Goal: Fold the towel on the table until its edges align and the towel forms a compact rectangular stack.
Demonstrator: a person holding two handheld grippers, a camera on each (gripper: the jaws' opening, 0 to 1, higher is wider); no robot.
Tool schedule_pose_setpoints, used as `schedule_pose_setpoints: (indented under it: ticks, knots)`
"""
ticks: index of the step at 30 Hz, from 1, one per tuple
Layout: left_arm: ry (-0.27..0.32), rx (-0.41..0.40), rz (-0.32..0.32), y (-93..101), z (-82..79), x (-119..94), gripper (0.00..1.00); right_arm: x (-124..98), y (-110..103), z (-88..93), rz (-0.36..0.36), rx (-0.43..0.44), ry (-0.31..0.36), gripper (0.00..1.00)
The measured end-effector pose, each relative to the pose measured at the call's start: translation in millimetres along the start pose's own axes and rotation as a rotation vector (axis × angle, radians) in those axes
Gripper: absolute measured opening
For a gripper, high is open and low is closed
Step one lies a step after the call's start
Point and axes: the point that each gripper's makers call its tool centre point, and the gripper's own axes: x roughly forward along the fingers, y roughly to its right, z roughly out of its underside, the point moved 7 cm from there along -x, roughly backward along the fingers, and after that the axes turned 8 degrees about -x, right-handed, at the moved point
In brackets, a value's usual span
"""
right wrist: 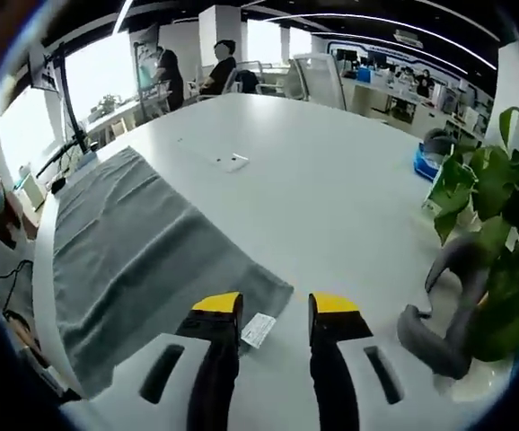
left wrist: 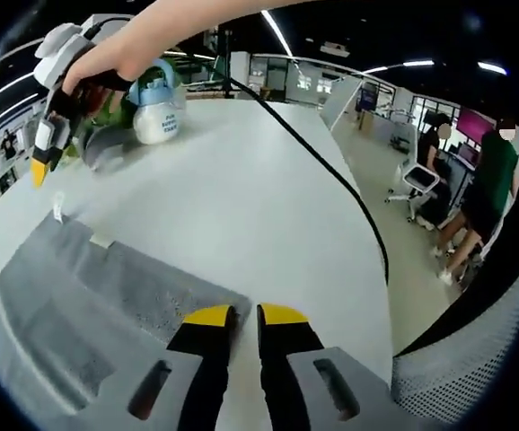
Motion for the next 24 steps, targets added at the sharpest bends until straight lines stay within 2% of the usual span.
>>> schedule_pose_setpoints:
  ticks: [4,7,10,14,17,21,24]
  knots:
    - [-0.003,-0.001,-0.016,-0.5,0.4,0,0.09,7,4,6.3,0.002,0.025,-0.019,0.24]
    - [-0.009,0.003,-0.031,-2.4,0.5,1,0.05,17,4,10.1,-0.003,0.046,-0.030,0.25]
    - [-0.010,-0.034,-0.026,-3.5,0.0,0,0.04,25,2,11.2,-0.012,0.049,-0.037,0.24]
    - [-0.011,-0.068,-0.014,0.0,-0.6,-2,0.02,39,0,18.0,-0.008,0.010,-0.099,0.20]
    - [0.015,-0.108,-0.002,5.1,-6.2,-6,0.02,42,-2,21.9,-0.013,0.009,-0.116,0.19]
    - [0.052,-0.171,0.020,8.5,-16.1,-10,0.02,42,1,29.2,-0.003,-0.050,-0.159,0.14]
    - [0.072,-0.193,0.047,11.2,-24.8,-14,0.02,41,2,32.3,-0.006,-0.037,-0.167,0.14]
